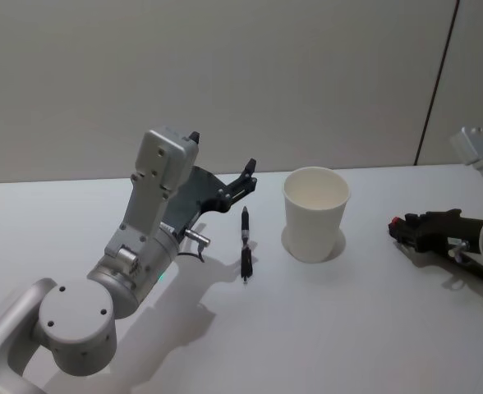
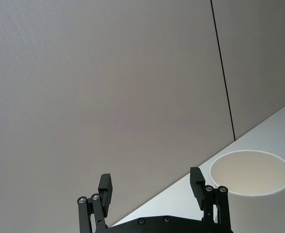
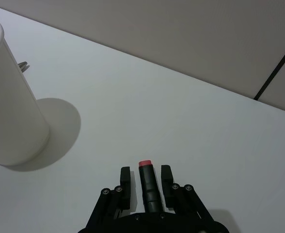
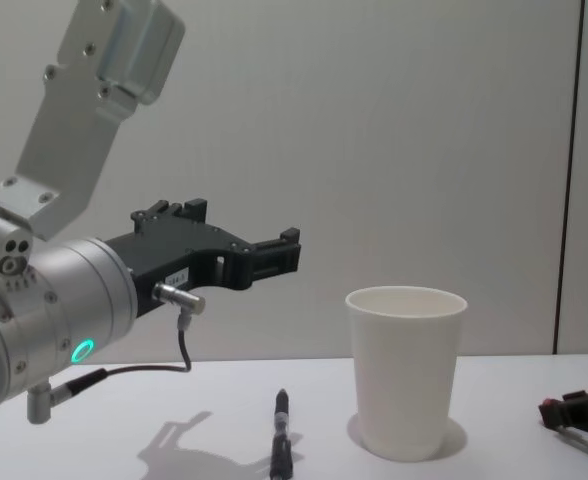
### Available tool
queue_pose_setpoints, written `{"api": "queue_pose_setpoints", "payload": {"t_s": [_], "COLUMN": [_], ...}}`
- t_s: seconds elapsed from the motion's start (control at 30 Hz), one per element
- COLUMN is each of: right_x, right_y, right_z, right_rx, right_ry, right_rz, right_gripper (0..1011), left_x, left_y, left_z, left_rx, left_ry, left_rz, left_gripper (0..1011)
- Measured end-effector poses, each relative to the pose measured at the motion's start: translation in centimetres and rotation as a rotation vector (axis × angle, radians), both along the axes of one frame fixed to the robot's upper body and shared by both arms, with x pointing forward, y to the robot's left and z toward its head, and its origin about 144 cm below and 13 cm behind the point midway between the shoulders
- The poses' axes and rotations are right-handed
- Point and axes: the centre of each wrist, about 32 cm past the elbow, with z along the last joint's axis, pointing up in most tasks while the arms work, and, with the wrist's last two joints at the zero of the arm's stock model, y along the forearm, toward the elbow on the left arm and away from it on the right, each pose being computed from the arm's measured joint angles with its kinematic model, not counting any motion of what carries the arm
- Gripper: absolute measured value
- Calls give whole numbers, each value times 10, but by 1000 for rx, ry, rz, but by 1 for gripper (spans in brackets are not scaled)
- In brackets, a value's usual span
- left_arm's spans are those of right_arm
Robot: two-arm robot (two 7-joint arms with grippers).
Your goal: Place the pen into the pen holder.
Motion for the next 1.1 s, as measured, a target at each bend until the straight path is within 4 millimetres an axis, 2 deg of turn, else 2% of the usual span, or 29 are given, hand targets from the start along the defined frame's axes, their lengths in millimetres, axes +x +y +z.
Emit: {"api": "queue_pose_setpoints", "payload": {"t_s": [1.1], "right_x": [0], "right_y": [0], "right_z": [0], "right_rx": [0], "right_ry": [0], "right_rz": [0], "right_gripper": [176], "left_x": [0], "left_y": [0], "left_z": [0], "left_rx": [0], "left_ry": [0], "left_rz": [0], "left_gripper": [1001]}}
